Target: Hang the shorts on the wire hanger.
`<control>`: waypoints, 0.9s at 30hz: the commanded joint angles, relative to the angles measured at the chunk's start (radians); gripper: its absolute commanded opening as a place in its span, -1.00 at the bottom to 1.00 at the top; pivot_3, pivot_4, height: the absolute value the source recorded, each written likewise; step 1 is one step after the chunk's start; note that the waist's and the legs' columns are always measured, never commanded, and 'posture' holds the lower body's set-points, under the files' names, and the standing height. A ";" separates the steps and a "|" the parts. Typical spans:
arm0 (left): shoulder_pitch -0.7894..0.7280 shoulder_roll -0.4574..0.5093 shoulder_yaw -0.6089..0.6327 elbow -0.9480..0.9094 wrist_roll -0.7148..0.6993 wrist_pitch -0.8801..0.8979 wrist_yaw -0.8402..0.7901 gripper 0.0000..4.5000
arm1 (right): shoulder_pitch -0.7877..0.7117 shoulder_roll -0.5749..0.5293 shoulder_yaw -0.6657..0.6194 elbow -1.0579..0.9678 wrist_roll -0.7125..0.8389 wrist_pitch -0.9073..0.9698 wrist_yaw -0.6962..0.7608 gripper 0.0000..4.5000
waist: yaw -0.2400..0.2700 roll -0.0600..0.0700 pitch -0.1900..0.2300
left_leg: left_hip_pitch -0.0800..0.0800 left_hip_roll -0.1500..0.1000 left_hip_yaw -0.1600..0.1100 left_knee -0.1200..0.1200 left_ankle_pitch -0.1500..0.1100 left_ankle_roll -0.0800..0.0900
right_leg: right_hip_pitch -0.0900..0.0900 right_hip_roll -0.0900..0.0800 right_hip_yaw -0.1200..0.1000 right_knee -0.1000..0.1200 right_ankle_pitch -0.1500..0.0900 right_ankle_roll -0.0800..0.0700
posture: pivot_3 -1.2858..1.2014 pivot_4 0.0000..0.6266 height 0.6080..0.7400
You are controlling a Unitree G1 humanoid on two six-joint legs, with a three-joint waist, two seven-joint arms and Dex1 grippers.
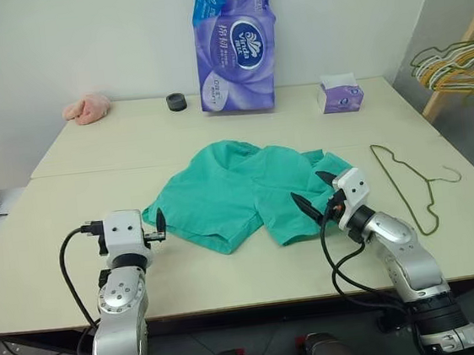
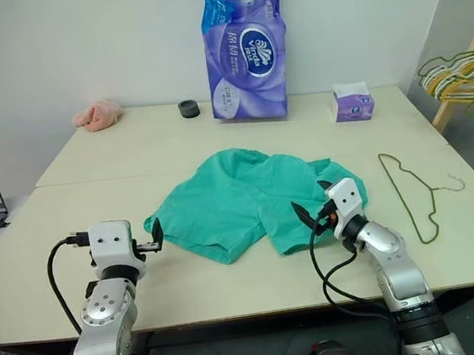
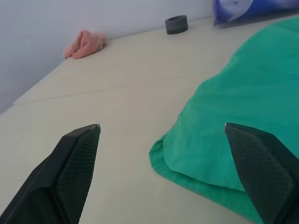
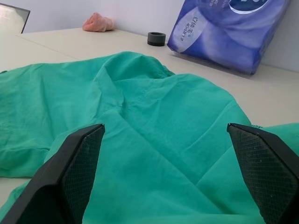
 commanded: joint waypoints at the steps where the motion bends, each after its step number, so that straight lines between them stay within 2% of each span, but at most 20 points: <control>1: -0.009 0.004 -0.006 -0.052 -0.046 -0.032 -0.054 0.99 | -0.012 -0.009 -0.021 -0.047 0.018 -0.001 0.005 1.00 | 0.000 0.000 0.000 | 0.000 0.000 0.000 0.000 0.000 0.000 | 0.000 0.000 0.000 0.000 0.000 0.000 | 0.02 -0.80 1.00; 7: -0.027 0.028 -0.072 -0.052 -0.079 -0.028 -0.159 0.99 | 0.018 -0.110 -0.020 -0.137 0.054 0.033 0.121 1.00 | -0.003 0.001 0.000 | 0.000 0.000 0.000 0.000 0.000 0.000 | 0.000 0.000 0.000 -0.001 0.000 0.000 | -0.03 -0.78 1.00; 13: -0.151 0.057 -0.243 -0.004 -0.154 0.098 -0.370 0.99 | 0.084 -0.319 -0.025 -0.308 0.177 0.174 0.332 1.00 | -0.008 0.001 0.001 | 0.000 -0.001 0.000 0.001 0.000 0.000 | 0.001 0.000 0.000 -0.001 -0.001 0.002 | -0.07 -0.77 1.00; 17: -0.259 0.068 -0.387 0.058 -0.184 0.161 -0.538 0.99 | 0.130 -0.435 -0.048 -0.399 0.263 0.275 0.418 1.00 | -0.029 0.001 0.001 | 0.000 -0.002 0.000 0.000 0.000 0.000 | 0.001 0.002 0.000 -0.002 -0.002 0.003 | -0.09 -0.77 1.00; 22: -0.423 0.024 -0.587 0.160 -0.205 0.199 -0.751 0.99 | 0.124 -0.470 -0.047 -0.420 0.260 0.289 0.414 1.00 | -0.058 0.001 0.001 | 0.000 -0.002 0.000 0.000 0.000 0.000 | 0.001 0.004 0.000 -0.002 -0.004 0.003 | -0.11 -0.78 1.00; 27: -0.534 -0.026 -0.704 0.309 -0.128 0.143 -0.801 0.99 | 0.134 -0.468 -0.037 -0.424 0.246 0.281 0.409 1.00 | -0.075 0.001 0.001 | 0.000 -0.001 -0.001 0.000 0.000 0.001 | 0.001 0.007 0.001 -0.002 -0.005 0.002 | -0.13 -0.78 1.00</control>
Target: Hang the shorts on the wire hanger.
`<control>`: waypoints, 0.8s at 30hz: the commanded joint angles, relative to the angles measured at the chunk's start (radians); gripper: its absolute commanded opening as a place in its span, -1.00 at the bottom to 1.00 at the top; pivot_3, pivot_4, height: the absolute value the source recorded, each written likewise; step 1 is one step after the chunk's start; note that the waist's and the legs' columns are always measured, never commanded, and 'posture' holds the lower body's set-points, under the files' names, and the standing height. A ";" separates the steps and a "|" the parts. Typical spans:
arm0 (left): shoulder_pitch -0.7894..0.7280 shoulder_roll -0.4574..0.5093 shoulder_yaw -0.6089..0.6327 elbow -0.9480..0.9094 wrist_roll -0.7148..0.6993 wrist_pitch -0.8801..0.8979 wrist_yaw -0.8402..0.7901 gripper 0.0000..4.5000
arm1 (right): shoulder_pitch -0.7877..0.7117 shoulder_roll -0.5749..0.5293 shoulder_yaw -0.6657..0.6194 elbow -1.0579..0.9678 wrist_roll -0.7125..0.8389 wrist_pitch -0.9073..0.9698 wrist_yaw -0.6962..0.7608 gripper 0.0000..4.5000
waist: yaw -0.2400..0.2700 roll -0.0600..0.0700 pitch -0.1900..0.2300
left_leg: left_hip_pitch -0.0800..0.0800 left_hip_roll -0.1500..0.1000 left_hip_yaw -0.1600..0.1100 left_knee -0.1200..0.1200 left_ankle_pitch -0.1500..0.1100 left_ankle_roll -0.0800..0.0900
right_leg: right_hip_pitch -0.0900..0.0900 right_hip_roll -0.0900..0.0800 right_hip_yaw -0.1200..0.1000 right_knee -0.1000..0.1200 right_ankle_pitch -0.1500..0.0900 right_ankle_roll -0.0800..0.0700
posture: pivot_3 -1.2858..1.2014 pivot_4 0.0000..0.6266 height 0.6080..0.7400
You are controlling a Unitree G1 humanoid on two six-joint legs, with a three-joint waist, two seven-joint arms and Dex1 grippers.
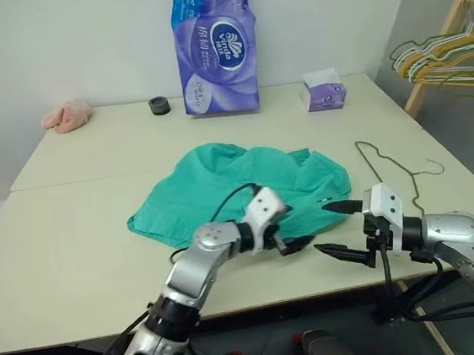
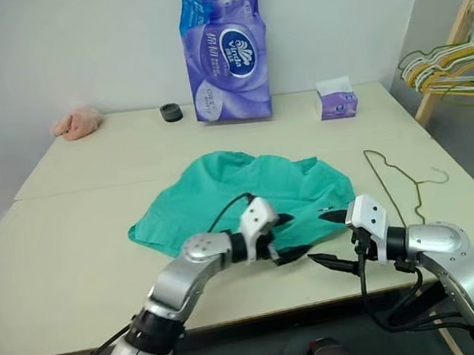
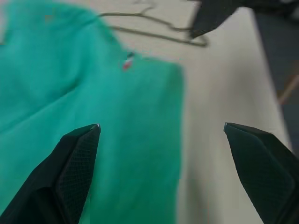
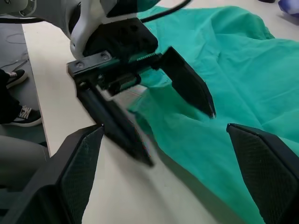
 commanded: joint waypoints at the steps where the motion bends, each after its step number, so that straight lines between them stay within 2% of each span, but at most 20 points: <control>1: -0.071 -0.033 -0.080 0.143 0.093 -0.081 0.001 0.99 | 0.004 -0.004 -0.005 -0.033 -0.010 -0.020 -0.001 1.00 | -0.006 0.000 0.000 | 0.000 0.000 0.000 0.000 0.000 0.000 | 0.000 0.000 0.000 0.000 0.000 0.000 | -0.13 -0.77 1.00; 5: -0.103 -0.075 -0.093 0.284 0.163 -0.137 0.056 0.99 | 0.021 -0.006 -0.012 -0.036 -0.020 -0.032 0.000 1.00 | -0.015 0.000 0.000 | 0.000 0.000 -0.001 0.000 0.000 0.000 | 0.000 0.001 0.000 -0.001 0.000 0.000 | -0.14 -0.77 1.00; 10: -0.103 -0.064 -0.110 0.356 0.245 -0.250 0.081 0.99 | 0.031 -0.016 -0.023 -0.027 -0.030 -0.049 0.007 1.00 | -0.016 0.000 0.000 | 0.000 0.001 -0.001 0.000 0.000 0.000 | 0.000 0.001 0.000 -0.001 0.000 0.000 | -0.14 -0.77 1.00; 13: -0.084 -0.046 -0.074 0.341 0.232 -0.246 0.063 0.73 | 0.022 -0.032 -0.017 -0.010 -0.053 -0.075 0.018 1.00 | -0.015 0.000 0.000 | 0.000 0.001 -0.001 0.000 0.000 0.000 | 0.000 0.001 0.000 -0.001 0.000 0.000 | -0.13 -0.78 1.00; 18: -0.034 0.039 0.005 0.242 0.187 -0.213 0.029 0.08 | -0.003 -0.054 -0.020 0.035 -0.078 -0.115 0.043 1.00 | -0.030 0.000 0.000 | 0.000 0.002 -0.001 -0.001 0.000 0.000 | -0.001 0.002 0.000 -0.001 0.000 0.000 | -0.12 -0.77 1.00; 24: 0.099 0.224 0.217 -0.014 0.010 -0.014 -0.056 -0.76 | -0.068 -0.053 -0.021 0.115 -0.103 -0.163 0.062 1.00 | -0.041 0.002 0.002 | 0.000 0.005 -0.002 -0.002 0.000 0.000 | -0.002 0.003 0.000 0.000 -0.001 -0.001 | -0.11 -0.77 1.00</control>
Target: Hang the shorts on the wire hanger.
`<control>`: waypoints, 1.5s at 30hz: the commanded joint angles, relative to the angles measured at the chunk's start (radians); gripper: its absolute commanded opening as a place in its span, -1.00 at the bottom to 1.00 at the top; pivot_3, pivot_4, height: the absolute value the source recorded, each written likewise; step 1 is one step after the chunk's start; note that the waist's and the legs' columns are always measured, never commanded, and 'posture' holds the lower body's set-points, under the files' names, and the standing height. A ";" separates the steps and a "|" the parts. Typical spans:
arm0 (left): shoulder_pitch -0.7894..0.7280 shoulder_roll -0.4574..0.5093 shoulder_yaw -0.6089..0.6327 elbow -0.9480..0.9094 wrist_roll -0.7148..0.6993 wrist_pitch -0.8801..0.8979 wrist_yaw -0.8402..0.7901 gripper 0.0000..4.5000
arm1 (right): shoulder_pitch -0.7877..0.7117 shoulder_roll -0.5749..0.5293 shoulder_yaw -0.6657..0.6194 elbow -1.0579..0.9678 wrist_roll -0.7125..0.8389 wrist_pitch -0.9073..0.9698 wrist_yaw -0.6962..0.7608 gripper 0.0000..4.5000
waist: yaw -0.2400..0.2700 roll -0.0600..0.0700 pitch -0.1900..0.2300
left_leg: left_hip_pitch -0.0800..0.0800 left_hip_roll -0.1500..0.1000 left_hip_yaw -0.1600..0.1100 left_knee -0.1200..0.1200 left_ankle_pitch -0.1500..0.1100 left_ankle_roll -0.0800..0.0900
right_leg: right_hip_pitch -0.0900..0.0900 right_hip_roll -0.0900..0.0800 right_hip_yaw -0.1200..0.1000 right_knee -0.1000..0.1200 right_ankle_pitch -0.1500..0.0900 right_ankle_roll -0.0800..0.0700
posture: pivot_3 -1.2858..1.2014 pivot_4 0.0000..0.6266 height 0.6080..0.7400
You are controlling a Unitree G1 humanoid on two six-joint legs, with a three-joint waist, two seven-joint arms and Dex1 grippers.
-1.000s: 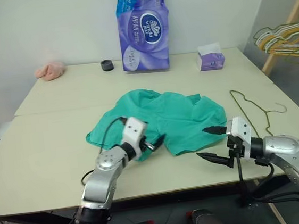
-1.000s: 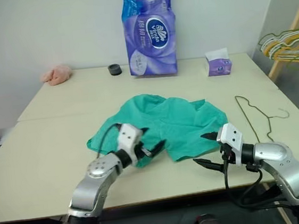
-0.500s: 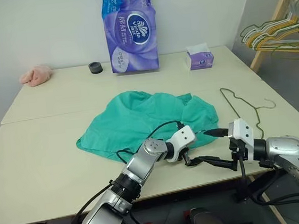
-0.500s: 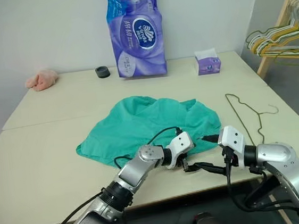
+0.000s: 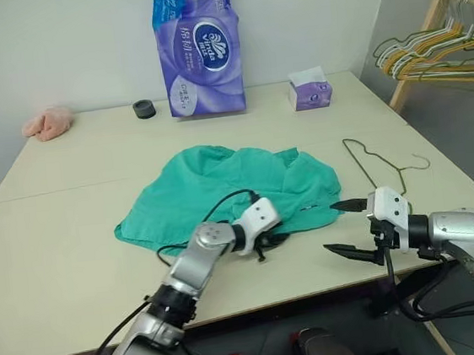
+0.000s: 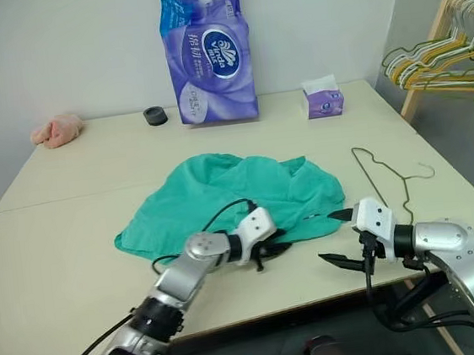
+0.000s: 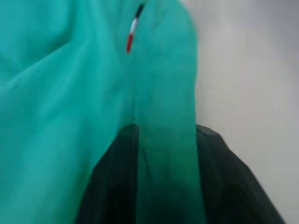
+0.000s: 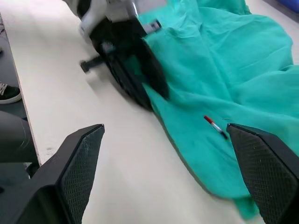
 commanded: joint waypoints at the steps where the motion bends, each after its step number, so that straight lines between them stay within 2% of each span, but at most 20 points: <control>1: 0.060 0.099 0.155 -0.157 -0.117 0.099 -0.053 -0.89 | -0.054 0.003 -0.010 0.041 -0.025 -0.066 0.008 1.00 | 0.001 0.001 0.001 | 0.000 0.002 0.000 0.000 0.000 0.000 | 0.000 0.000 0.000 0.000 0.000 0.000 | -0.11 -0.77 1.00; 2: 0.095 0.141 0.203 -0.189 -0.146 0.120 -0.066 -0.99 | -0.068 0.008 -0.002 0.061 -0.037 -0.084 0.009 1.00 | 0.001 0.002 0.001 | 0.000 0.003 0.000 0.000 0.000 0.000 | 0.000 0.000 0.000 0.000 0.000 0.000 | -0.09 -0.76 1.00; 5: 0.224 0.272 0.336 -0.230 -0.182 0.120 -0.091 -0.99 | -0.121 0.032 0.026 0.133 -0.080 -0.144 0.008 1.00 | 0.003 0.003 0.002 | 0.000 0.005 0.001 0.000 0.000 0.000 | 0.000 0.000 0.000 0.000 0.000 0.000 | -0.07 -0.76 1.00; 7: 0.289 0.327 0.412 -0.214 -0.179 0.098 -0.073 -0.99 | -0.153 0.046 0.045 0.176 -0.099 -0.176 0.016 1.00 | 0.006 0.003 0.003 | 0.000 0.006 0.001 0.000 0.000 0.000 | 0.000 0.000 -0.001 0.000 -0.001 -0.001 | -0.05 -0.76 1.00; 12: 0.380 0.422 0.565 -0.088 -0.124 -0.009 0.000 -0.99 | -0.227 0.071 0.097 0.270 -0.149 -0.256 0.048 1.00 | 0.032 0.004 0.004 | 0.001 0.006 0.002 0.000 0.000 0.000 | 0.000 -0.001 -0.002 0.000 0.000 -0.001 | -0.02 -0.78 1.00; 16: 0.351 0.481 0.628 0.104 -0.044 -0.157 0.113 -0.99 | -0.293 0.117 0.161 0.337 -0.212 -0.346 0.051 1.00 | 0.052 0.004 0.004 | 0.001 0.007 0.002 0.000 0.000 0.000 | 0.000 -0.001 -0.003 0.001 0.001 -0.003 | -0.01 -0.77 1.00; 21: 0.267 0.492 0.627 0.237 -0.006 -0.272 0.174 -0.99 | -0.360 0.169 0.231 0.407 -0.285 -0.440 0.062 1.00 | 0.074 0.004 0.004 | 0.001 0.008 0.003 0.000 0.000 -0.001 | -0.001 0.000 -0.003 0.001 0.003 -0.007 | 0.00 -0.77 1.00; 24: 0.293 0.449 0.615 0.100 -0.129 -0.206 0.053 -0.99 | -0.368 0.186 0.279 0.365 -0.272 -0.432 0.119 1.00 | 0.089 0.004 0.004 | 0.001 0.008 0.004 0.000 0.000 -0.001 | -0.001 -0.001 -0.003 0.001 0.004 -0.008 | 0.00 -0.77 1.00; 29: 0.349 0.429 0.596 0.014 -0.148 -0.169 0.018 -0.99 | -0.387 0.215 0.350 0.324 -0.305 -0.427 0.150 1.00 | 0.090 0.004 0.004 | 0.001 0.008 0.005 0.000 -0.001 -0.003 | -0.001 -0.003 -0.002 0.001 0.004 -0.008 | -0.02 -0.76 1.00; 39: 0.352 0.447 0.603 -0.009 -0.162 -0.140 -0.018 -0.99 | -0.566 0.332 0.487 0.675 -0.688 -0.748 -0.144 1.00 | 0.083 0.005 0.004 | 0.003 0.012 0.005 0.001 -0.001 -0.003 | -0.001 0.005 -0.002 0.003 0.004 -0.013 | -0.02 -0.77 1.00; 45: 0.362 0.458 0.610 -0.036 -0.188 -0.128 -0.058 -0.99 | -0.645 0.386 0.546 0.833 -0.815 -0.926 -0.287 1.00 | 0.078 0.005 0.004 | 0.002 0.012 0.005 0.000 -0.001 -0.003 | -0.002 0.005 -0.002 0.002 0.004 -0.014 | -0.02 -0.77 1.00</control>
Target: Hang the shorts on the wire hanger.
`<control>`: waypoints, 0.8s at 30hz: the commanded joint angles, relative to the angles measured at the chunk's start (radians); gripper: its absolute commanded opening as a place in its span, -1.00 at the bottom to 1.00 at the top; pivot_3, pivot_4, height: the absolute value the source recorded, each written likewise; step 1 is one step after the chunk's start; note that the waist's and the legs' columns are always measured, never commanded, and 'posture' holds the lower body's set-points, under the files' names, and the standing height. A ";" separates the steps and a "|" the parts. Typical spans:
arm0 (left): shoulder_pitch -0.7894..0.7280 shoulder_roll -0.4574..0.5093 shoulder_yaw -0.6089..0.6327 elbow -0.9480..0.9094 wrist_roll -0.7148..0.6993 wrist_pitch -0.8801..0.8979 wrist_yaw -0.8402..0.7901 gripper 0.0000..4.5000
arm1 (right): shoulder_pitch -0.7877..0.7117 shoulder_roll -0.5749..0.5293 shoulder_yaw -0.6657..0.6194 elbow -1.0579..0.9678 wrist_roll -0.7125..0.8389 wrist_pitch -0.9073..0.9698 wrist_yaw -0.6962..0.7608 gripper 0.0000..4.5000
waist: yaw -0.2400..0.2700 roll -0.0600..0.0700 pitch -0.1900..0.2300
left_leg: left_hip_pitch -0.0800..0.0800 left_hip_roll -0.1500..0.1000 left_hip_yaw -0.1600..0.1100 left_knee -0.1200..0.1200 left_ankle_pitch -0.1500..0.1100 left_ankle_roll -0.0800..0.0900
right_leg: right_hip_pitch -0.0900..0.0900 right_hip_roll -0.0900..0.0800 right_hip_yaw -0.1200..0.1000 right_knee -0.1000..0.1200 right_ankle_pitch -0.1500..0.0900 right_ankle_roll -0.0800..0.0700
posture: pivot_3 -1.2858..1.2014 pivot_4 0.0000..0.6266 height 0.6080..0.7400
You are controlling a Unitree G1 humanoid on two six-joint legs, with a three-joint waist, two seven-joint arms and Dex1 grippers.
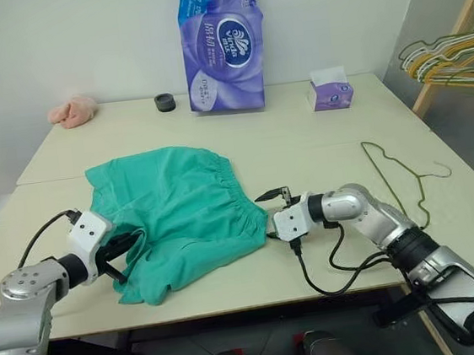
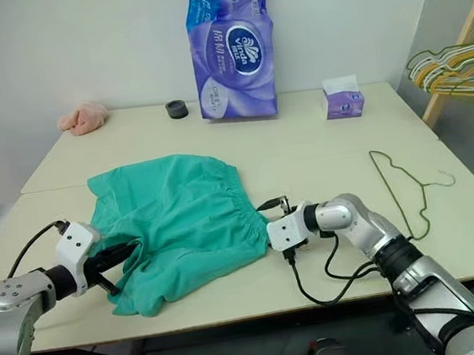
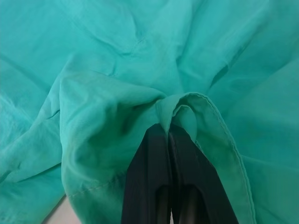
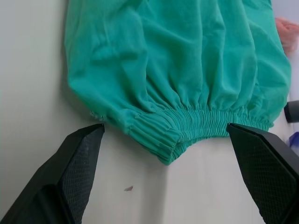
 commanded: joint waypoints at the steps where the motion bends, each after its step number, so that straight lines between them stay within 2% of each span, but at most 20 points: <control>1: 0.001 0.025 0.026 -0.052 -0.030 0.004 -0.031 -1.00 | -0.047 0.030 0.022 0.039 -0.053 -0.120 -0.079 0.92 | -0.004 0.000 0.000 | 0.000 0.000 0.000 0.000 0.000 0.000 | 0.000 0.000 0.000 0.000 0.000 0.000 | -0.02 -0.77 1.00; 4: 0.025 0.026 0.035 -0.090 -0.060 0.022 -0.064 -1.00 | -0.061 0.049 0.038 0.075 -0.073 -0.173 -0.104 0.57 | -0.011 0.000 0.000 | 0.000 0.000 -0.001 0.000 0.000 0.000 | 0.000 0.000 0.000 0.000 0.000 0.000 | -0.02 -0.76 1.00; 9: 0.077 0.027 0.072 -0.178 -0.163 0.077 -0.137 -1.00 | -0.081 0.071 0.045 0.126 -0.099 -0.190 -0.135 -0.19 | -0.022 0.000 0.000 | 0.000 0.000 -0.001 0.000 0.000 0.000 | 0.000 0.000 0.000 0.001 0.000 0.000 | -0.02 -0.76 1.00; 12: 0.092 0.041 0.084 -0.211 -0.213 0.142 -0.162 -0.72 | -0.097 0.084 0.033 0.153 -0.102 -0.169 -0.156 -0.70 | -0.024 0.000 0.000 | 0.001 0.000 -0.001 0.000 0.000 0.000 | 0.000 0.000 0.000 0.001 0.000 -0.001 | -0.02 -0.77 1.00; 14: 0.093 0.048 0.087 -0.221 -0.221 0.151 -0.166 -0.49 | -0.106 0.091 0.022 0.165 -0.095 -0.147 -0.166 -0.97 | -0.024 0.000 0.000 | 0.001 0.001 -0.002 0.000 0.000 0.000 | 0.000 0.000 0.000 0.001 -0.001 -0.001 | -0.02 -0.78 1.00; 19: 0.067 0.076 0.131 -0.191 -0.224 0.140 -0.165 0.13 | -0.113 0.079 -0.027 0.171 -0.072 -0.076 -0.190 -1.00 | -0.023 0.000 0.000 | 0.000 0.001 -0.003 0.000 0.000 0.000 | 0.000 0.000 0.000 0.001 -0.001 -0.002 | -0.01 -0.78 1.00; 24: 0.039 0.091 0.167 -0.213 -0.290 0.208 -0.171 0.13 | -0.119 0.028 -0.072 0.188 -0.070 -0.033 -0.214 -1.00 | -0.022 0.001 0.000 | 0.000 0.000 -0.003 0.000 0.000 0.000 | 0.001 0.000 -0.001 0.001 -0.001 -0.002 | -0.01 -0.78 1.00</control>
